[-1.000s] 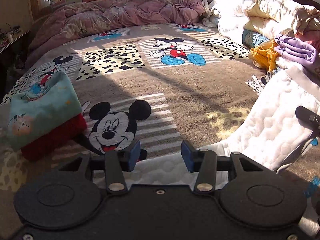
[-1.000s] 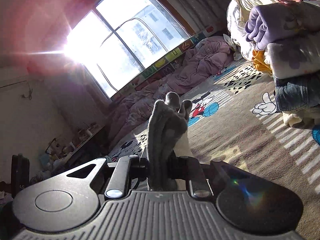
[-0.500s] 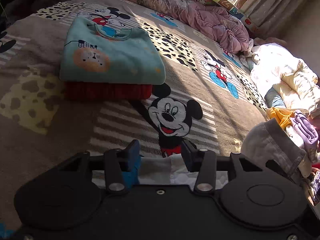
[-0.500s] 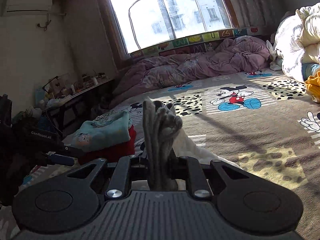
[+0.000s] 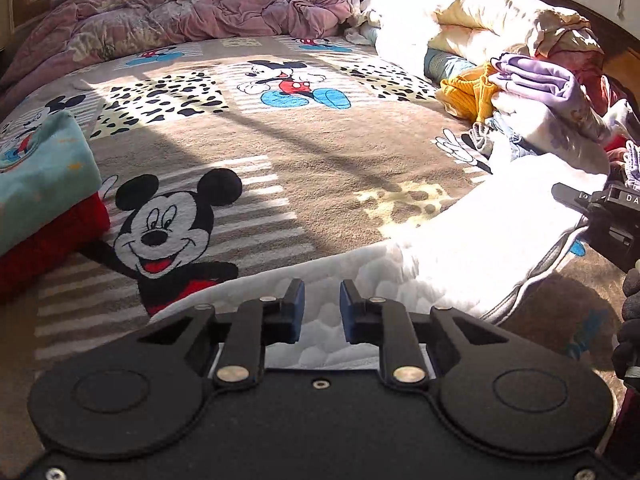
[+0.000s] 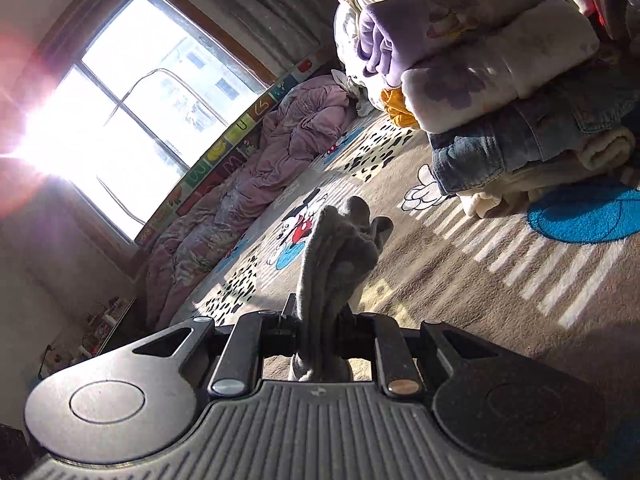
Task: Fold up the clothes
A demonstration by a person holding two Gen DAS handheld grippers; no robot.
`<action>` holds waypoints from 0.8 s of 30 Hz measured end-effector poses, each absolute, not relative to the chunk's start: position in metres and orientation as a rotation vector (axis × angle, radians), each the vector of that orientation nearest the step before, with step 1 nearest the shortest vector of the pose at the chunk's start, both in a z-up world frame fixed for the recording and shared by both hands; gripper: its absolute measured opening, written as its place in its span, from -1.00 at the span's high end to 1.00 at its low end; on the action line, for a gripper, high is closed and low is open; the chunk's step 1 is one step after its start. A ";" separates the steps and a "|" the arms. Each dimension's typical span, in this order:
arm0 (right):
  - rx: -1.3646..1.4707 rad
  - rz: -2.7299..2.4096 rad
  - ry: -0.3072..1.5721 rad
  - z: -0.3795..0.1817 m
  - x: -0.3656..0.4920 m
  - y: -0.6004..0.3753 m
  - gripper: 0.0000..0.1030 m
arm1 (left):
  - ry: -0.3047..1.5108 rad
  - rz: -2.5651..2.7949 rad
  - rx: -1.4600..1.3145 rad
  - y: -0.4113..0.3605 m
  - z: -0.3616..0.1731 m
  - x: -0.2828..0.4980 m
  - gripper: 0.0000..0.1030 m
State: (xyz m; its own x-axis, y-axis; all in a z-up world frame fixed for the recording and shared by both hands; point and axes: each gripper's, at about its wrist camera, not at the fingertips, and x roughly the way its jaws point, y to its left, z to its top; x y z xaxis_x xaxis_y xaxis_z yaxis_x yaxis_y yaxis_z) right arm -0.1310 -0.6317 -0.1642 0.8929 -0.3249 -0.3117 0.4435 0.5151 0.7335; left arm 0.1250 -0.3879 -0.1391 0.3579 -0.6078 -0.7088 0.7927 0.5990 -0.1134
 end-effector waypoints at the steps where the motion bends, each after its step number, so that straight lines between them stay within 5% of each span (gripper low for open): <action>1: 0.943 -0.458 0.136 -0.170 -0.133 -0.636 0.63 | 0.792 -0.931 0.282 -0.401 -0.143 0.121 0.70; 11: 1.045 -0.366 0.140 -0.201 -0.137 -0.662 0.64 | 0.997 -0.837 0.290 -0.486 -0.206 0.132 0.72; 16: 0.987 -0.303 0.136 -0.185 -0.131 -0.657 0.65 | 1.104 -0.823 0.139 -0.476 -0.208 0.151 0.70; 24: 0.816 -0.225 0.145 -0.124 -0.097 -0.608 0.65 | 1.026 -0.863 -0.016 -0.432 -0.166 0.155 0.56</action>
